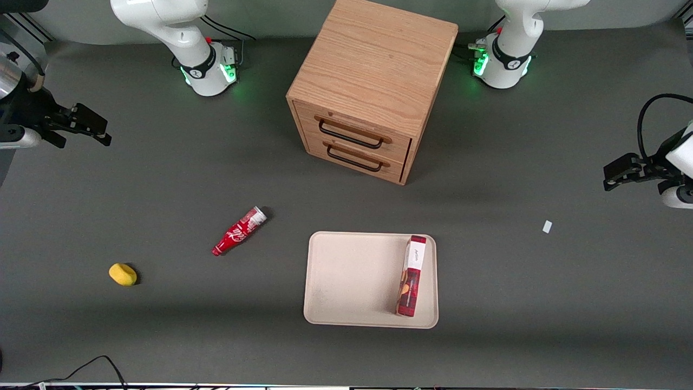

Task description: Place coke bottle on tray

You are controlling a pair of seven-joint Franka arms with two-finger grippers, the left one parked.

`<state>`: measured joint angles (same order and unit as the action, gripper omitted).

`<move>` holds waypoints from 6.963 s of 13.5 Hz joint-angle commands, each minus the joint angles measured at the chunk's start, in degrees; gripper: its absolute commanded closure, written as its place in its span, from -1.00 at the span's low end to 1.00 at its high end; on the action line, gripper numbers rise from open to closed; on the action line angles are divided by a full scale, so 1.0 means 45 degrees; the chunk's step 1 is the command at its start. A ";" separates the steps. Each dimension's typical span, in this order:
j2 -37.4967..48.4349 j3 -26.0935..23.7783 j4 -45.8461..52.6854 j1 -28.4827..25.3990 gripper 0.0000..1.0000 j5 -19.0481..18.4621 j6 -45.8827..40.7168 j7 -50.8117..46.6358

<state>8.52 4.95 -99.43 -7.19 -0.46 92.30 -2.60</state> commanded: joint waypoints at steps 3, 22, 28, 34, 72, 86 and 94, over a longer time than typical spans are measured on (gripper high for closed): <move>-0.0329 -0.0026 0.0436 -0.0120 -1.00 0.0142 -0.0570 -0.0317; -0.7436 -0.2624 -0.4017 -0.0667 -1.00 0.0083 1.1105 -1.2117; -0.8435 -0.2604 -0.3997 -0.0647 -0.86 0.0044 1.2515 -1.2117; -0.8299 -0.2585 -0.3861 -0.0608 1.00 0.0044 1.2360 -1.1942; -1.5857 -0.3854 0.9030 -0.3479 -1.00 -0.1733 0.8452 -0.5770; -0.8796 -0.4050 0.5386 0.0424 -1.00 -0.1284 0.4000 -0.4174; -0.3126 -0.1981 0.0866 0.1482 -1.00 -0.0093 0.2617 -0.1415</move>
<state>-11.70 -6.13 -90.10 -0.31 -3.04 105.57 -11.35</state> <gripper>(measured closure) 0.000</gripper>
